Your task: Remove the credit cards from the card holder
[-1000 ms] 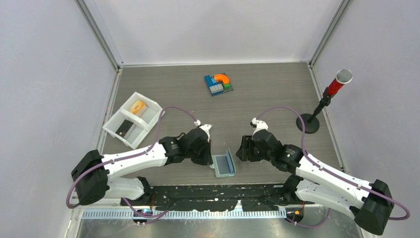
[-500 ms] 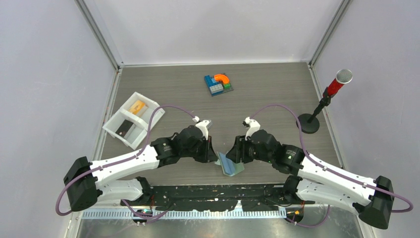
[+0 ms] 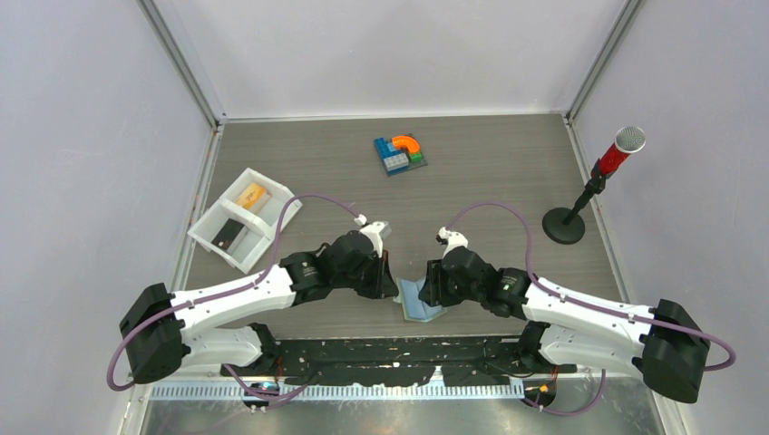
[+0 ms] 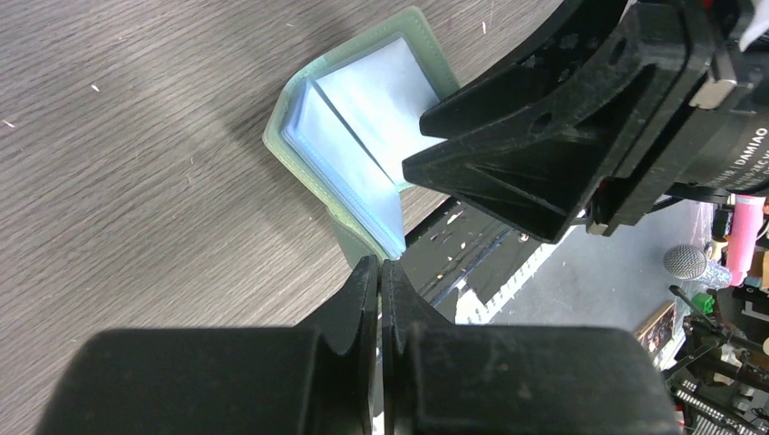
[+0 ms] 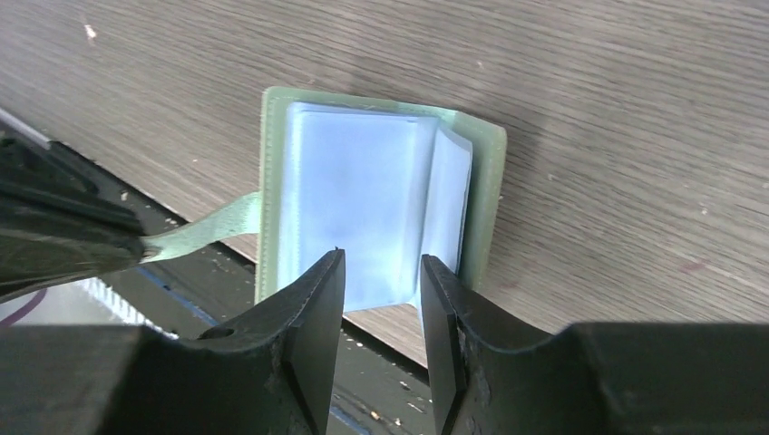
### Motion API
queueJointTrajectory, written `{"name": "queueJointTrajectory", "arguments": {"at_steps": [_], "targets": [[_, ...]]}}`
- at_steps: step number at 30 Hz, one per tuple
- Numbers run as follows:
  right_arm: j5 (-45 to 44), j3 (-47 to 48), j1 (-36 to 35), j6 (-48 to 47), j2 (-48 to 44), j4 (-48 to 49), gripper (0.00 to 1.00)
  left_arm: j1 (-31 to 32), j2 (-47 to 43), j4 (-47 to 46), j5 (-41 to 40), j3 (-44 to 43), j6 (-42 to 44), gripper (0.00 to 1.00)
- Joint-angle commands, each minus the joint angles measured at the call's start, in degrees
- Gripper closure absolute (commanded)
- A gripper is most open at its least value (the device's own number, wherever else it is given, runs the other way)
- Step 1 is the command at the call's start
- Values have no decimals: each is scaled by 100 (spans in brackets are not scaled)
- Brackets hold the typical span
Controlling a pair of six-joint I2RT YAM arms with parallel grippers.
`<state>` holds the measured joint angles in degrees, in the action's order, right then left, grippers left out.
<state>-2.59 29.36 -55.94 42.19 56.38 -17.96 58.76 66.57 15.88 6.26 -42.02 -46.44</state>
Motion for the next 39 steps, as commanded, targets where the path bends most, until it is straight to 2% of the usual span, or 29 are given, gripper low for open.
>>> {"name": "queueJointTrajectory", "arguments": {"at_steps": [1,7,11,15,20,25,30,39], "targets": [[-453,-137,-16,28,61,314,57,21,-9,-246,-72,36,-6,100],[-664,-331,85,15,321,362,60,16,-125,-34,-354,202,20,100],[-283,-352,92,-51,389,806,59,17,-216,-327,-216,365,12,100],[362,-478,92,112,225,1354,48,20,-259,-551,-83,439,10,100],[394,-510,86,177,345,1438,30,21,-266,-589,-4,455,20,100],[364,-440,23,264,625,1484,23,19,-300,-701,63,519,-53,100],[65,-406,-38,278,787,1334,26,16,-416,-742,84,554,-69,100],[-205,-385,-47,229,718,1036,46,17,-512,-526,-8,453,0,100]]}}
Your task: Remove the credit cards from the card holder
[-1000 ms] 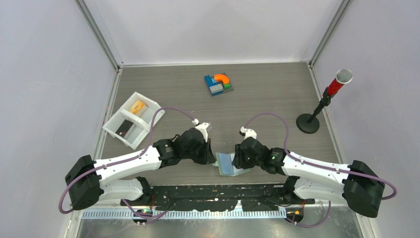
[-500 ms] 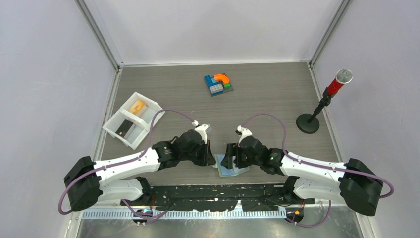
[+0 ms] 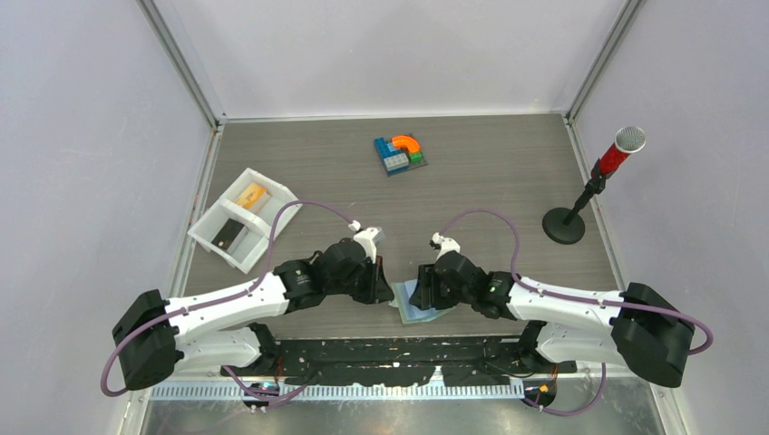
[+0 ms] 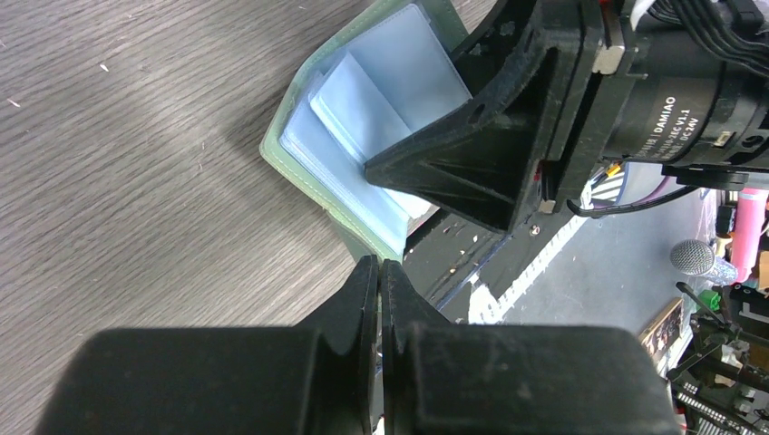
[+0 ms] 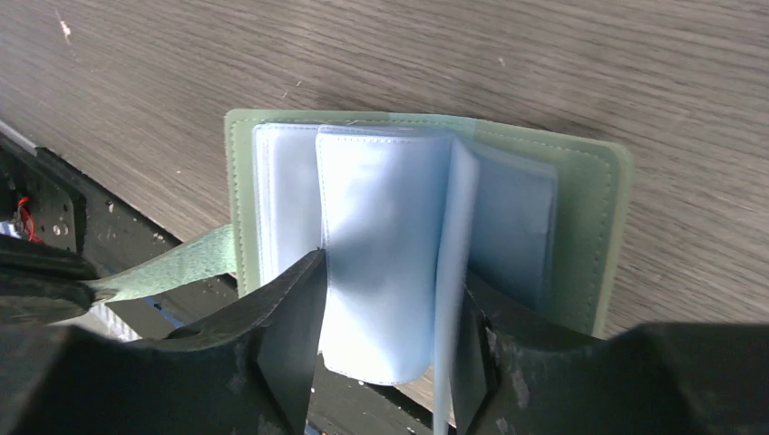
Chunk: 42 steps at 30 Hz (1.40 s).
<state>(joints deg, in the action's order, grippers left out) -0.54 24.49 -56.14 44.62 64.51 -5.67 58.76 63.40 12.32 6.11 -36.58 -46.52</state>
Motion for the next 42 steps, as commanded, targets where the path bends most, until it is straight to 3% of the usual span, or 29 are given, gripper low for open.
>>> {"name": "queueJointTrajectory", "arguments": {"at_steps": [1,16,25,32,39,42], "targets": [[-544,123,-28,-32,-100,-394,47,20,-213,-135,-7,-99,22,100],[-1609,329,-13,-247,-816,-1783,47,17,-177,284,-298,-211,146,100],[-1546,786,-20,-225,-1144,-2295,50,21,-233,103,-176,-145,68,100],[-947,1027,-66,-148,-1544,-1881,54,19,-260,16,-107,-156,47,100],[-425,933,-207,-113,-1369,-950,55,18,-322,-7,-113,-140,25,100],[-421,899,-222,-125,-982,-838,47,19,-351,-1,-123,-130,21,100]]}}
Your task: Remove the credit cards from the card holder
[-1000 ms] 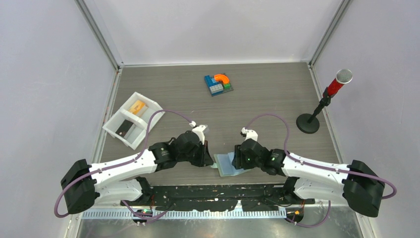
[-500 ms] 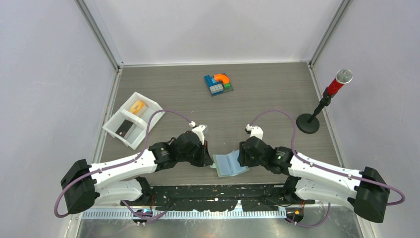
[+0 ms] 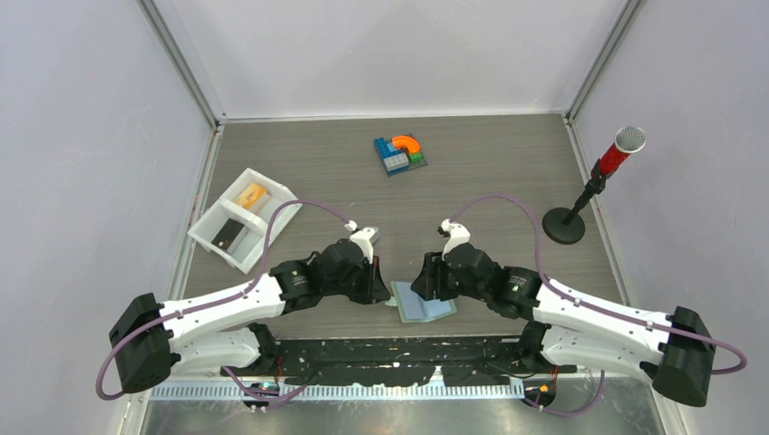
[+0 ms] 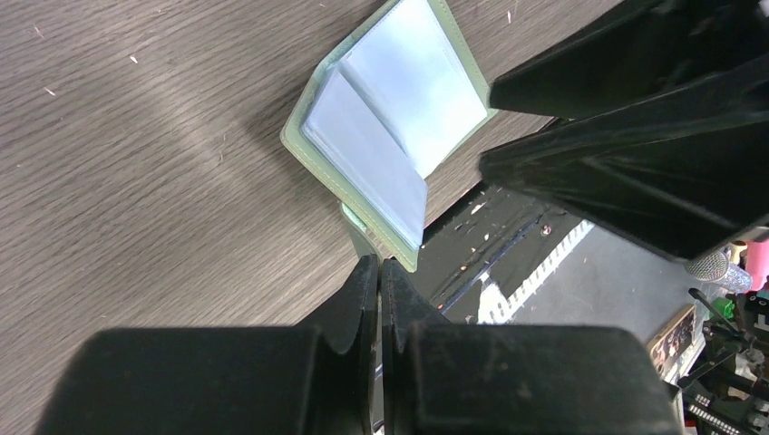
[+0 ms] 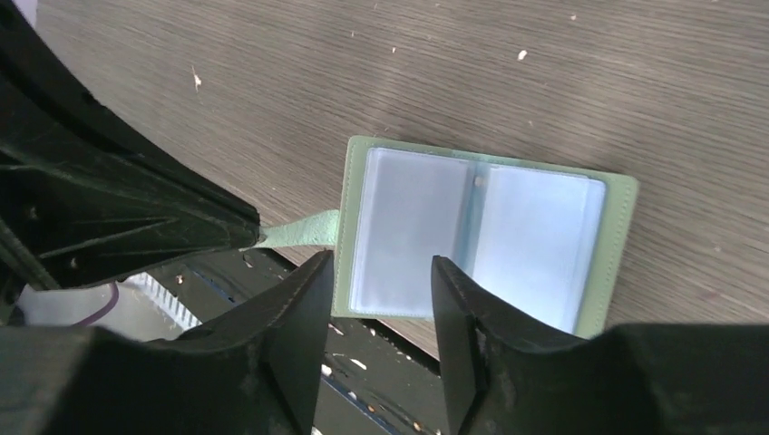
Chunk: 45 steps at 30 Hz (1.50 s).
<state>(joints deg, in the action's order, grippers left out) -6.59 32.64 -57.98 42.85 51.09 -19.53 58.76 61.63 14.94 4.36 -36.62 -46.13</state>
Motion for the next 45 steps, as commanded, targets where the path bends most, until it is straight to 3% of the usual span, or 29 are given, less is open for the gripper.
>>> {"name": "queueJointTrajectory", "arguments": {"at_steps": [1,5,11,20,45], "targets": [[197,33,-43,58,510,600,42,21,-186,-263,53,-118,-19,100],[414,-84,-51,108,925,949,33,21,-212,-264,52,-106,-19,100],[571,-127,-91,75,1335,1169,31,21,-155,-206,64,-170,3,100],[208,-318,-91,45,1412,905,48,20,-139,-187,-48,-155,-1,100],[-651,-73,-91,-181,905,-266,48,17,-491,151,-576,152,-37,100]]}}
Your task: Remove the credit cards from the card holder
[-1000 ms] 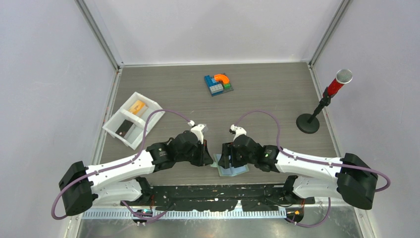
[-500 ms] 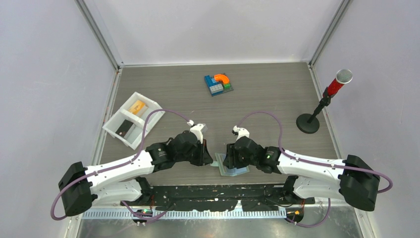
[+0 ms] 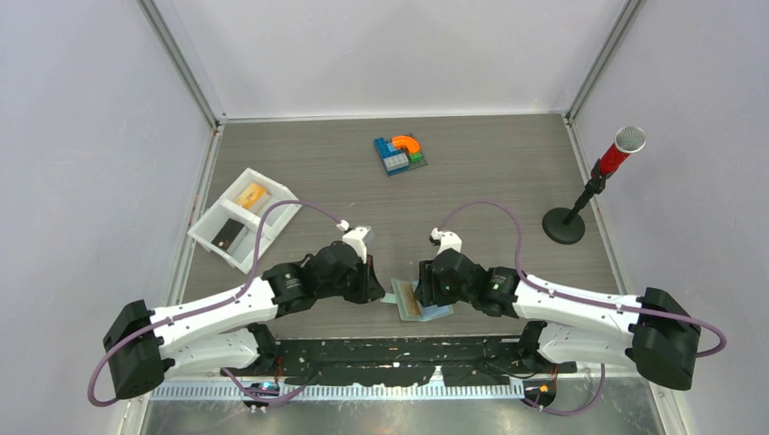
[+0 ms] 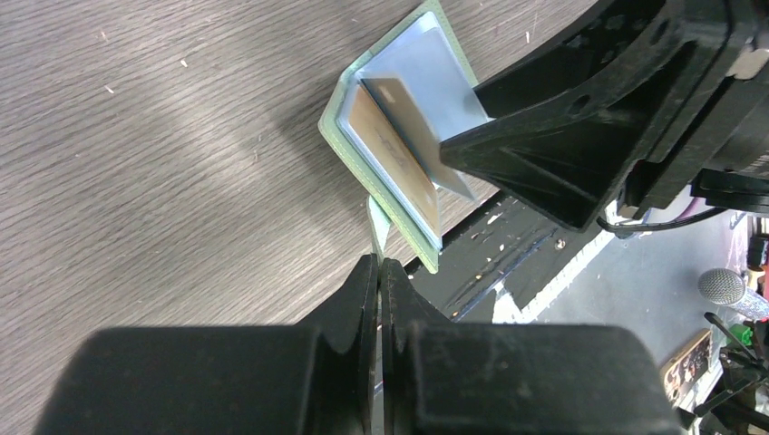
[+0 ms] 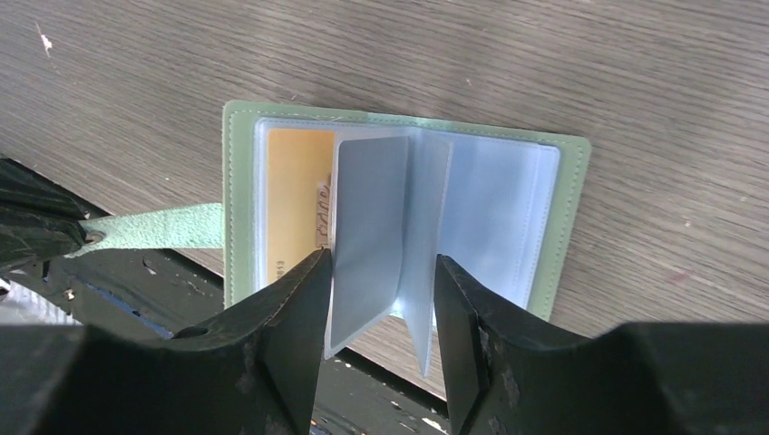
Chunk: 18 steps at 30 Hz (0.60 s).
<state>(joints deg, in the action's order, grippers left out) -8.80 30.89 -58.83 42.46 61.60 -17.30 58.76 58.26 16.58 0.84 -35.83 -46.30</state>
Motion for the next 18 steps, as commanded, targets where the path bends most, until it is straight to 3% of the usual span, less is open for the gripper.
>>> {"name": "queueJointTrajectory", "arguments": {"at_steps": [1,18], "targets": [[-448,97,-6,-150,-165,-534,49,20,-157,-6,-236,81,-27,100],[-773,676,-6,-182,-639,-1303,53,21,150,484,-643,-119,-20,100]]}}
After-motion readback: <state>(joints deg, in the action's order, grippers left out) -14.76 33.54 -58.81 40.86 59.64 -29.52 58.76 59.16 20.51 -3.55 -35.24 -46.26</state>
